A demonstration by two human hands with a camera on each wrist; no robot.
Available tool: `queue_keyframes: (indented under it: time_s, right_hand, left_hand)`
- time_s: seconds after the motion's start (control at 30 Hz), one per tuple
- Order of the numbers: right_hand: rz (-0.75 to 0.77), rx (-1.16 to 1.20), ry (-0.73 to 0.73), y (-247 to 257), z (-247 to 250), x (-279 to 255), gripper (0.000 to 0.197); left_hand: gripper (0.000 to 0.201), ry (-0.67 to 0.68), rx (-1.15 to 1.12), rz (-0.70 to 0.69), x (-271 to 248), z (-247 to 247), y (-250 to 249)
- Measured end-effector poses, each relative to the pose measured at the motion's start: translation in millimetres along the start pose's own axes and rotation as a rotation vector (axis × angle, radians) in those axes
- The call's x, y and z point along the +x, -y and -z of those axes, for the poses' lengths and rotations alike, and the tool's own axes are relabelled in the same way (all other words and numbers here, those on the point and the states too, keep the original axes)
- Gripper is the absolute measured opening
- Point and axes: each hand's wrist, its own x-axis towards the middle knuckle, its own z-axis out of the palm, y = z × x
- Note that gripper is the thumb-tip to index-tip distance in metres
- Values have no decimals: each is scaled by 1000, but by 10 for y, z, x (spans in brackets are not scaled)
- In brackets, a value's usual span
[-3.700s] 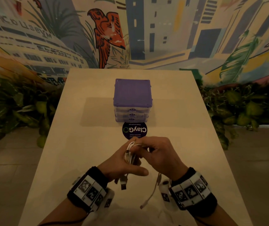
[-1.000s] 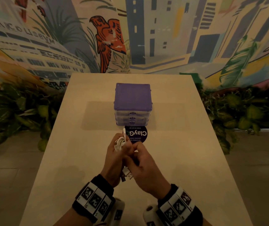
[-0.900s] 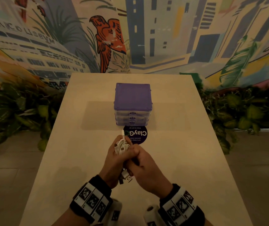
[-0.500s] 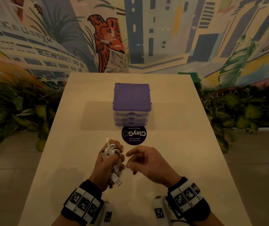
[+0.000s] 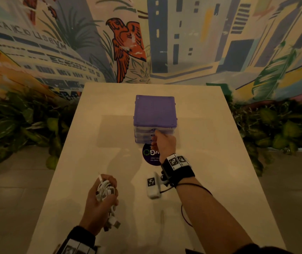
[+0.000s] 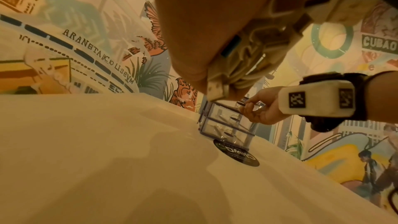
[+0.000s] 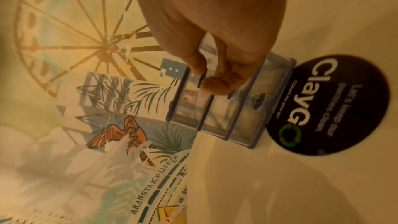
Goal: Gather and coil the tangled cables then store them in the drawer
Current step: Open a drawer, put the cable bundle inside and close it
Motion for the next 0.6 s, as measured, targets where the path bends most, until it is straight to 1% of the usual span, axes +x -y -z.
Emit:
queue_keyframes:
  time_s: [0.03, 0.1, 0.2, 0.37, 0.47, 0.53, 0.6]
  right_hand:
    - [-12, 31, -25, -8, -33, 17, 20]
    - [-19, 76, -61, -24, -78, 17, 19]
    - [-44, 131, -88, -23, -109, -23, 13]
    - [-76, 112, -85, -88, -24, -145, 12]
    - [-100, 104, -59, -223, 81, -299, 11]
    - [-129, 123, -43, -306, 154, -407, 14]
    - [-150, 126, -21, -364, 213, -510, 18]
  left_hand:
    - [36, -3, -1, -12, -3, 1, -1]
    - [18, 43, -2, -43, -21, -9, -69]
    - [23, 105, 55, -88, 39, -28, -87]
    - [28, 208, 196, -233, 208, -169, -211]
    - [33, 298, 305, -363, 391, -290, -451]
    - [32, 391, 402, -483, 546, -392, -650]
    - [28, 464, 555, -624, 724, -518, -826]
